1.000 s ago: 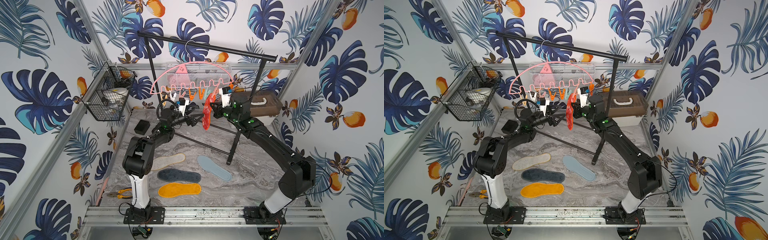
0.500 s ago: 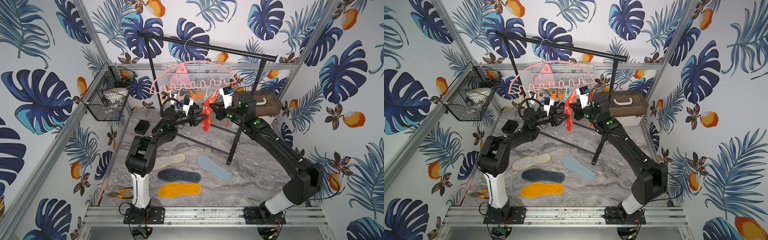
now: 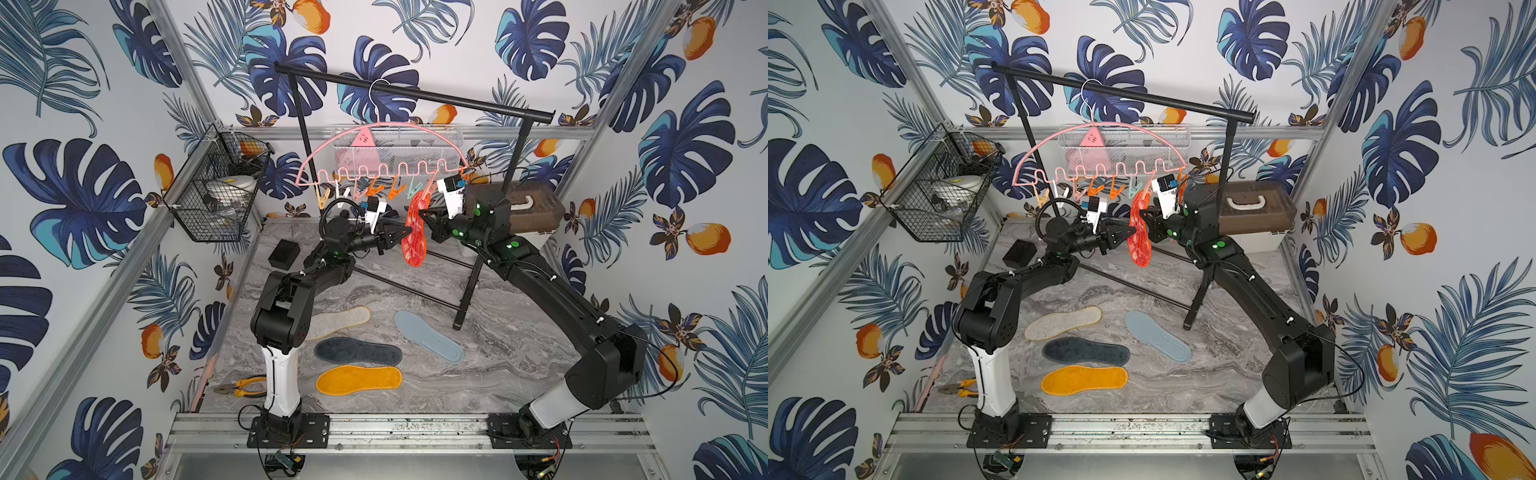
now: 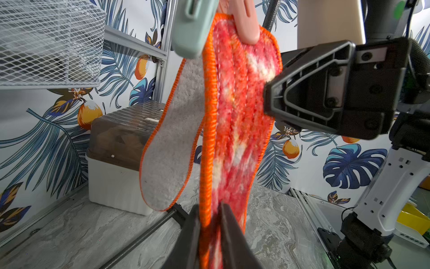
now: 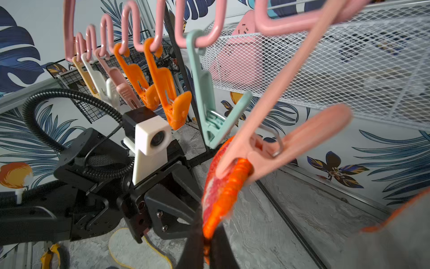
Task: Take the shoe insoles off the hanger
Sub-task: Remove the insole from the hanger.
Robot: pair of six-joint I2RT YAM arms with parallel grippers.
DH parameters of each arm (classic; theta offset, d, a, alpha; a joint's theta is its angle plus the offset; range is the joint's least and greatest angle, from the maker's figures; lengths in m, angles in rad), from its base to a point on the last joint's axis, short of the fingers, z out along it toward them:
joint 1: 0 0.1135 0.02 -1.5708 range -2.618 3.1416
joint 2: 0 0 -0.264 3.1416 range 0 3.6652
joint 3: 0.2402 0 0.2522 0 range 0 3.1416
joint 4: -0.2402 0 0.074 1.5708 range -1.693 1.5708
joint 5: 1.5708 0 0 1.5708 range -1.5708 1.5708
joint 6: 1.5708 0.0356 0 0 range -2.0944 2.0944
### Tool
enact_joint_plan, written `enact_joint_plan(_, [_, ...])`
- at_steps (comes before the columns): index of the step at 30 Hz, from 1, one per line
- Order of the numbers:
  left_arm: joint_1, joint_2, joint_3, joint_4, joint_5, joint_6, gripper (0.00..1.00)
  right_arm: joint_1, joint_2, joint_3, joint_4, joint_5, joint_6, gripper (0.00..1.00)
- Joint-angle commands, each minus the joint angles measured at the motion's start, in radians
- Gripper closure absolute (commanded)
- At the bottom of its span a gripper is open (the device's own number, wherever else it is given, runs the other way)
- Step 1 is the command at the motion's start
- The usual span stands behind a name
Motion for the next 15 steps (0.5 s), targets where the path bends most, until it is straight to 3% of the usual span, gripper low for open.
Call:
enact_joint_plan(1, [0.0, 0.001, 0.008, 0.059, 0.022, -0.017, 0.9, -0.004, 0.001, 0.005, 0.02, -0.002, 0.004, 0.94])
enact_joint_plan(5, [0.001, 0.002, 0.013, 0.054, 0.024, -0.021, 0.94, -0.009, -0.005, 0.004, 0.025, -0.009, 0.007, 0.65])
enact_joint_plan(8, [0.001, 0.005, 0.009, 0.054, 0.022, -0.024, 1.0, -0.016, -0.005, 0.01, 0.022, -0.008, 0.033, 0.6])
enact_joint_plan(12, [0.001, 0.003, 0.004, 0.052, 0.029, -0.024, 0.99, -0.031, -0.011, -0.003, 0.04, -0.002, 0.077, 0.3])
enact_joint_plan(15, [0.001, 0.005, 0.01, 0.043, 0.036, -0.02, 0.99, -0.044, 0.001, 0.002, 0.032, 0.032, 0.103, 0.22])
